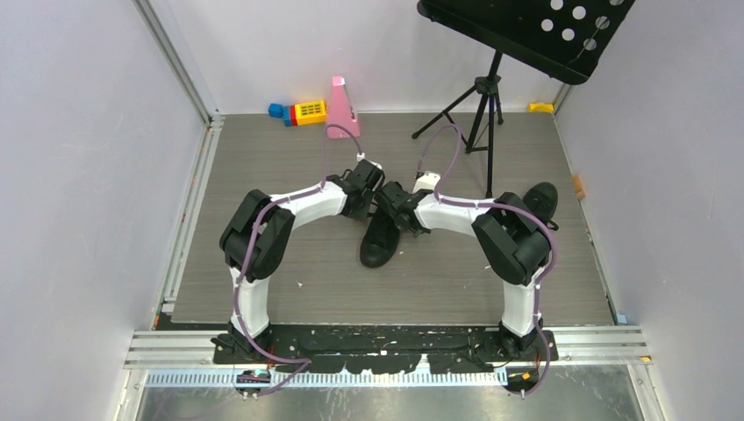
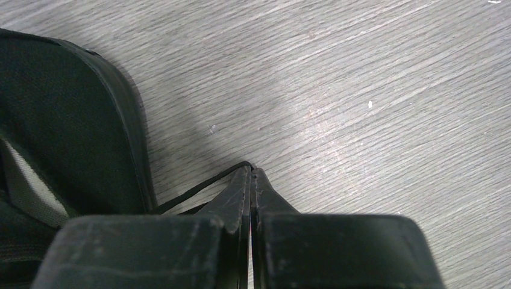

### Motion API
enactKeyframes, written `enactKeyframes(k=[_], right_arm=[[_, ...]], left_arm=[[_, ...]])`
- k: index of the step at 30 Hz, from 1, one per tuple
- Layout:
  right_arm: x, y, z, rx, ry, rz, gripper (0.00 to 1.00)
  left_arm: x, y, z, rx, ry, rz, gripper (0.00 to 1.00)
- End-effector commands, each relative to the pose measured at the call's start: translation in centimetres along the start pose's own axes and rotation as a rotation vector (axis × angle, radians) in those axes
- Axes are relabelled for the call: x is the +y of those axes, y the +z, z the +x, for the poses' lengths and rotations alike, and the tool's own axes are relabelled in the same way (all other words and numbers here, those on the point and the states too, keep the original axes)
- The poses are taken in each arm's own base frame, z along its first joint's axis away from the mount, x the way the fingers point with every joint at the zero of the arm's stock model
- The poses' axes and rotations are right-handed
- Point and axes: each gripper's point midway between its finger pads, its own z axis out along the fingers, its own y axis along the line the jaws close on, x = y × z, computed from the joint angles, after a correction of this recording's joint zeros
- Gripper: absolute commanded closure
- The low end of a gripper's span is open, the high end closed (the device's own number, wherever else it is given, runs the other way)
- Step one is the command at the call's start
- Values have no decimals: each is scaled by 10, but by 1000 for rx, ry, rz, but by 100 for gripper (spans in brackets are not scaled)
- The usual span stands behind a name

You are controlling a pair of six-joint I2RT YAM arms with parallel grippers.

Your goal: Tie the shoes

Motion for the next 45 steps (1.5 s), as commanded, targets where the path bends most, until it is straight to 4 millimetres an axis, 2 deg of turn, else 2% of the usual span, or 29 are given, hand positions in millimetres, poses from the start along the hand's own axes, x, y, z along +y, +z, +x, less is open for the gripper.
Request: enactKeyframes(k=[1, 9, 12, 15, 18, 20, 22, 24, 25, 26, 30, 31, 33, 35, 36, 38, 45], right_arm=[[-52, 16, 5, -27, -138, 203, 100], [-52, 18, 8, -19, -153, 207, 100], [-50, 18, 9, -11, -163, 196, 100], [-36, 15, 8, 12, -176, 116, 100], [-13, 7, -4, 29, -164, -29, 100], [1, -2, -19, 38, -118, -139, 98], [13, -11, -33, 53, -84, -254, 90], [19, -19, -48, 65, -48, -342, 71], [18, -24, -58, 64, -31, -374, 58], [17, -29, -65, 57, -24, -396, 49], [9, -63, -91, -31, -16, -499, 25], [4, -69, -92, -45, -12, -524, 21], [-4, -88, -107, -95, 22, -580, 13], [-13, -97, -114, -124, 40, -610, 8], [-20, -99, -118, -144, 50, -606, 8], [-34, -100, -128, -190, 78, -578, 8], [-89, -100, -160, -296, 189, -509, 7]], left_arm=[[48, 5, 32, 124, 86, -205, 100], [49, 4, 31, 121, 101, -224, 100], [41, 5, 30, 108, 83, -176, 100], [32, 2, 23, 76, 63, -120, 100], [31, -11, 8, 17, 42, -99, 99], [29, -28, -8, -48, 17, -71, 87], [23, -44, -20, -112, -14, -21, 65], [13, -61, -27, -164, -51, 64, 40], [8, -71, -35, -207, -71, 103, 21], [7, -81, -39, -238, -85, 127, 16], [16, -115, -52, -324, -116, 151, 12], [20, -123, -54, -337, -132, 160, 12], [26, -129, -54, -340, -183, 206, 12], [34, -132, -54, -358, -251, 248, 2], [40, -133, -55, -380, -282, 256, 1], [53, -133, -52, -406, -332, 250, 0], [119, -136, -35, -480, -461, 114, 0]])
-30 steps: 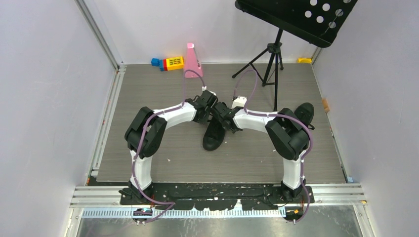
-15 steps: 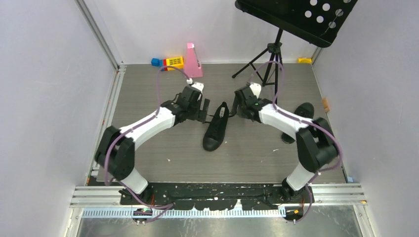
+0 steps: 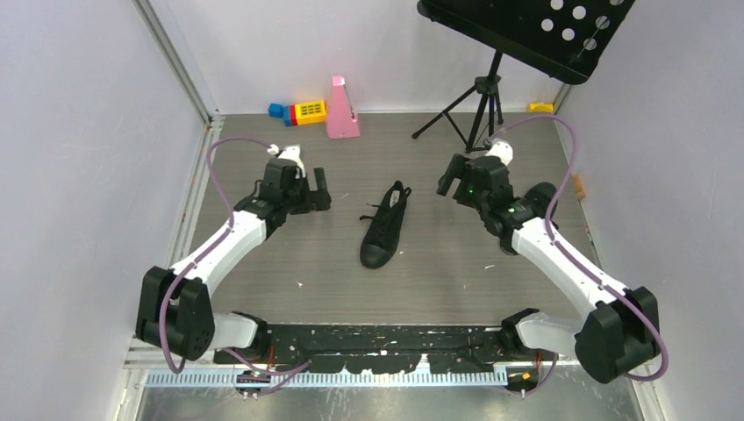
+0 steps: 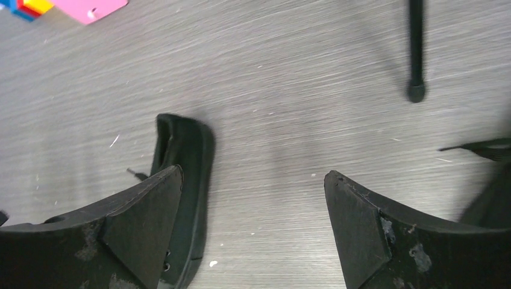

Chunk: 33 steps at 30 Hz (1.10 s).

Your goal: Tie the shoes

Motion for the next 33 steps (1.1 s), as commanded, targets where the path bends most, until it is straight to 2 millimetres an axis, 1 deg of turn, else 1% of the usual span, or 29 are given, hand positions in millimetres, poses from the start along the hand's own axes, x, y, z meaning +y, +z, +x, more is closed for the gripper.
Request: enactKeyframes(k=[1, 3, 6, 8, 9, 10, 12, 13, 16, 17, 18, 19, 20, 21, 22, 23, 24, 25, 27, 28, 29, 30, 31, 32, 33], right_arm=[[-25, -14, -36, -141, 39, 39, 7], [-41, -17, -45, -203, 63, 90, 7], [-60, -18, -51, -299, 112, 139, 7], [-68, -16, -56, -363, 132, 144, 7], [-70, -14, -57, -383, 132, 146, 8], [-70, -13, -58, -403, 119, 134, 8], [-70, -10, -56, -429, 60, 115, 8], [-73, -8, -55, -443, 52, 120, 8], [-81, 3, -47, -431, -14, 147, 7], [-85, 7, -44, -416, -36, 170, 7], [-88, 12, -43, -403, -64, 187, 7], [-97, 19, -41, -393, -83, 219, 7], [-107, 23, -41, -396, -79, 248, 7], [-122, 27, -43, -411, -56, 280, 7], [-138, 28, -40, -430, -34, 305, 7], [-151, 29, -38, -459, -17, 308, 7], [-160, 31, -36, -472, -12, 295, 6], [-163, 33, -34, -466, -24, 275, 6], [-154, 40, -31, -419, -106, 214, 5], [-154, 43, -32, -412, -130, 213, 5], [-157, 44, -35, -416, -132, 220, 5], [-159, 45, -38, -424, -125, 223, 5], [-160, 47, -40, -427, -125, 219, 4], [-161, 49, -38, -418, -140, 218, 4], [-171, 49, -41, -418, -144, 241, 4]], left_arm=[[25, -19, -34, -183, -41, -54, 0], [51, -29, -39, -246, -26, -159, 0], [78, -43, -46, -338, -4, -251, 0], [90, -49, -48, -379, 0, -283, 0], [96, -51, -46, -385, 5, -299, 0], [100, -52, -47, -405, 21, -312, 0], [111, -54, -47, -434, 69, -362, 0], [118, -54, -44, -444, 78, -393, 0], [130, -55, -40, -486, 121, -436, 0], [133, -54, -37, -502, 131, -444, 0], [138, -51, -28, -504, 141, -451, 0], [140, -51, -29, -529, 135, -450, 0], [143, -49, -26, -535, 131, -449, 0], [146, -47, -22, -533, 136, -447, 0], [149, -44, -20, -533, 143, -447, 0], [155, -39, -16, -519, 144, -461, 0], [158, -35, -13, -511, 141, -463, 0], [162, -30, -12, -506, 132, -465, 0], [173, -19, -9, -517, 77, -450, 0], [176, -11, -7, -513, 63, -424, 0], [183, -5, -5, -514, 45, -431, 1], [184, -1, -8, -519, 40, -419, 3], [179, 2, -10, -500, 51, -389, 3], [179, 5, -9, -492, 57, -383, 3], [179, 6, -9, -508, 55, -380, 3]])
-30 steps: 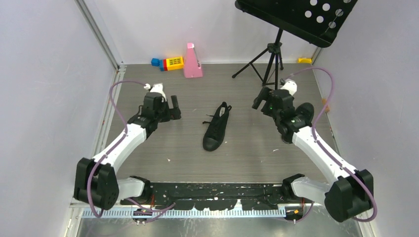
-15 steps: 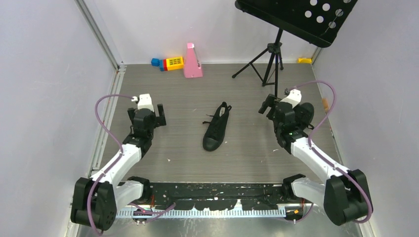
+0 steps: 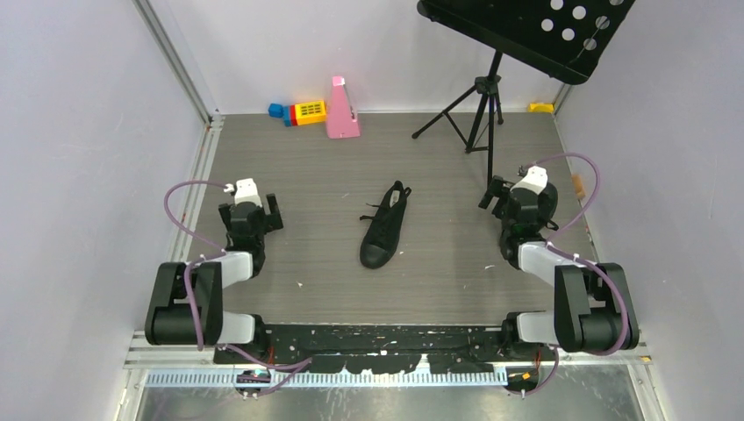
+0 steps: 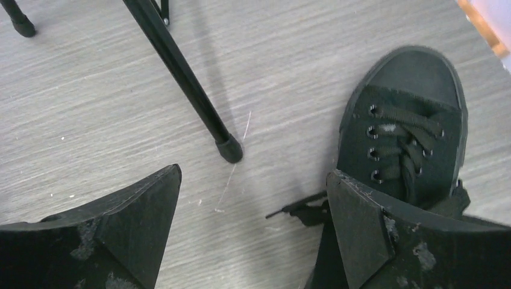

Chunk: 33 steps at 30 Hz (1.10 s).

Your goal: Tie the shoes

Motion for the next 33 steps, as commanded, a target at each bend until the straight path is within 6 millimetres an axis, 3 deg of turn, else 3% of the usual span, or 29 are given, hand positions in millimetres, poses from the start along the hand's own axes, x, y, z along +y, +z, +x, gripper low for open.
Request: enactKeyframes(k=[1, 3, 5, 6, 9, 11, 15, 19, 22, 26, 28, 33], right_arm=[[3, 14, -46, -129, -21, -49, 4], [5, 13, -52, -165, 6, -83, 4], [9, 12, -55, -198, 16, -113, 4], [5, 13, -52, -173, 12, -93, 4], [0, 10, -34, -78, -10, -74, 4], [-8, 9, -18, -86, 3, -50, 4], [-10, 30, 8, -64, -4, -34, 4], [-14, 29, 13, -80, 2, -26, 4], [-13, 30, 13, -83, 3, -28, 19], [-13, 29, 13, -84, 2, -28, 24], [-12, 29, 13, -85, 0, -31, 5], [-8, 29, 14, -82, -17, -46, 3]], left_arm=[[-16, 7, -39, -181, -68, 89, 1], [-31, 14, -26, -194, -47, 169, 1], [-56, 21, -25, -185, 19, 302, 7], [-58, 20, -20, -125, 41, 319, 8], [-53, 22, -24, -171, 24, 286, 9], [-53, 21, -20, -136, 31, 287, 1], [-63, 21, -19, -132, 65, 344, 0], [-62, 21, -21, -146, 60, 341, 0], [-63, 21, -21, -139, 57, 344, 0], [-62, 21, -20, -140, 57, 342, 0], [-62, 21, -21, -140, 57, 342, 0], [-62, 21, -20, -140, 57, 342, 0]])
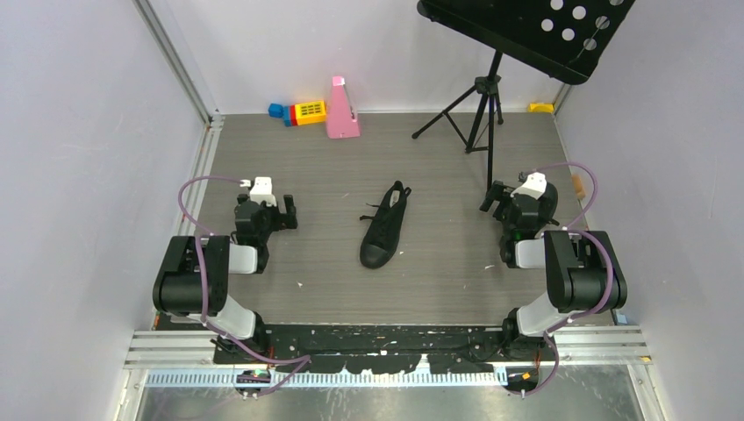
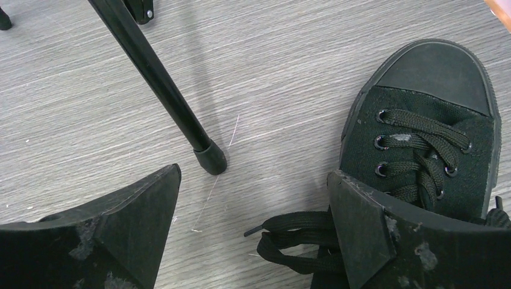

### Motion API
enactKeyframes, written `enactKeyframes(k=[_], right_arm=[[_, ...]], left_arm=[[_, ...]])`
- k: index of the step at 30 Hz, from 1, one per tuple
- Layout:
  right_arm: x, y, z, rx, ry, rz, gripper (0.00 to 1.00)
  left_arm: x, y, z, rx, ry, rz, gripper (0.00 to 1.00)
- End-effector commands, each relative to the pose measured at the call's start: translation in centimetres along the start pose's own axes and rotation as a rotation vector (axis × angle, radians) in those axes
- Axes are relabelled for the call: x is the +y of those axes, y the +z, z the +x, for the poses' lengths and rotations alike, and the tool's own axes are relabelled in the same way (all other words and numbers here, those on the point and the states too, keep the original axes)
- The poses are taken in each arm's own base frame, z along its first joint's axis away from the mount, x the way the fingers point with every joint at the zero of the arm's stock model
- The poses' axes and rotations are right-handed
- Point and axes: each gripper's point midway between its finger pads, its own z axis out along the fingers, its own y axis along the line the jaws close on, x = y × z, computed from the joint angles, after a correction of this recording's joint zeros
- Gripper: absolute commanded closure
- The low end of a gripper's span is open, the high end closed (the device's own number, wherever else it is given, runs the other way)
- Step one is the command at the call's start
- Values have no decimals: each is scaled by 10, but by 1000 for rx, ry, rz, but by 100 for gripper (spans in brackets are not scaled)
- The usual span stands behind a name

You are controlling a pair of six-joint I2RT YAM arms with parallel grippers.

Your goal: Tie the shoes

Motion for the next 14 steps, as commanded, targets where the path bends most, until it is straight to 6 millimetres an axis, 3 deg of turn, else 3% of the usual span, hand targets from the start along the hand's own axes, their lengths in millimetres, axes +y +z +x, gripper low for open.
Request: enactKeyframes(k=[1, 14], right_arm=[[0, 1, -7, -40, -8, 0, 3], [0, 1, -8, -40, -8, 1, 2]], left_arm=[[0, 6, -26, -81, 24, 8, 0], [0, 6, -25, -81, 24, 7, 0]])
